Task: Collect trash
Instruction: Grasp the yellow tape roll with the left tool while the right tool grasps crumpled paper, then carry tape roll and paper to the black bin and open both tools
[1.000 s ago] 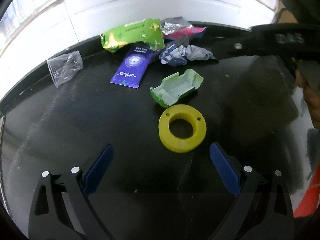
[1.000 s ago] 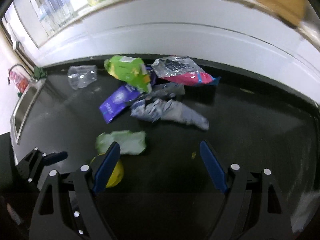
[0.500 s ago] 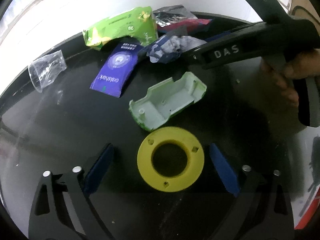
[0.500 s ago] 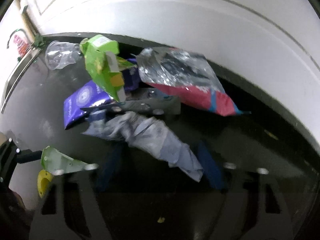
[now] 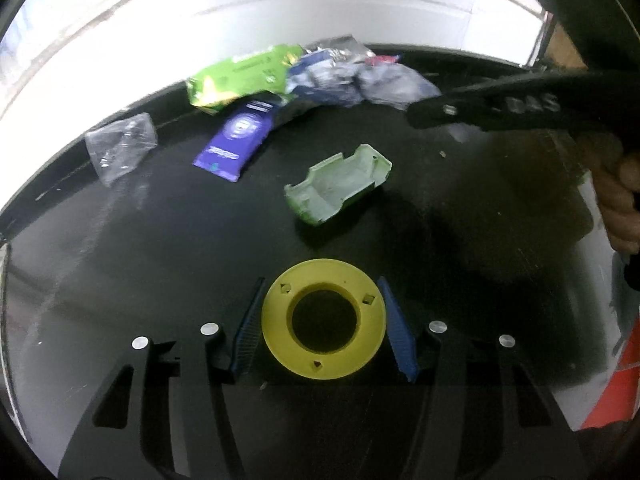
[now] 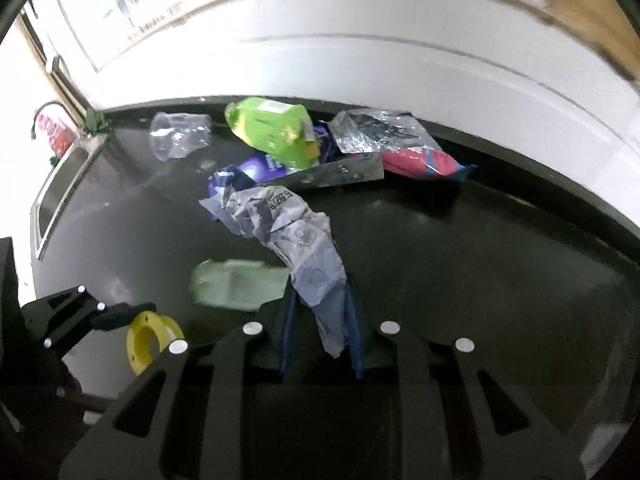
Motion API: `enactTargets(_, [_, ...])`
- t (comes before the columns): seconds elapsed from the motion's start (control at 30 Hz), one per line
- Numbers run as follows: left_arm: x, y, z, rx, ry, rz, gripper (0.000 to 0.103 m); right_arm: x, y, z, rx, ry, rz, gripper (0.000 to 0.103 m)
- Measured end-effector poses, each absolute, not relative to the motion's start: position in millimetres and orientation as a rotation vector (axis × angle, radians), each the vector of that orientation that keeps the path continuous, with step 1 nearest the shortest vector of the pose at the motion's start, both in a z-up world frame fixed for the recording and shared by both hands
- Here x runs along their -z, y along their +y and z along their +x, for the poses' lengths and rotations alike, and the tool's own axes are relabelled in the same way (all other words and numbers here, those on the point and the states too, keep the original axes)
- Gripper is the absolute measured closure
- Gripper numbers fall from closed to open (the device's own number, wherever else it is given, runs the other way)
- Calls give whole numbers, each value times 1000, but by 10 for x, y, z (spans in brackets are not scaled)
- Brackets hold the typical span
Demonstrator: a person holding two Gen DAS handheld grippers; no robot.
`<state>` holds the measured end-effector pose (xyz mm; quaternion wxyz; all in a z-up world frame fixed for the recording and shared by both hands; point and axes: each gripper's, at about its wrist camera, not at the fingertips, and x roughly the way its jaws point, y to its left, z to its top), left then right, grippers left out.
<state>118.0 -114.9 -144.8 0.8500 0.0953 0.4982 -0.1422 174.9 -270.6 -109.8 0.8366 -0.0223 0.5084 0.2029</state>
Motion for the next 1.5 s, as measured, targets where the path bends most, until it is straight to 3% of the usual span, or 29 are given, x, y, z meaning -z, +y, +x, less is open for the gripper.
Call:
enactTargets(0.43, [1170, -507, 400, 256, 1014, 165, 48, 732, -2391, 384, -328, 1062, 64, 80])
enactTargets(0.87, [986, 172, 153, 185, 958, 135, 48, 469, -1637, 99, -393, 1002, 7, 80])
enactTargets(1.13, [853, 1262, -396, -92, 936, 10, 48, 348, -410, 55, -657, 968, -125, 80])
enactTargets(1.5, [1022, 2842, -2107, -561, 972, -285, 48, 512, 1707, -884, -1143, 1040, -357, 80])
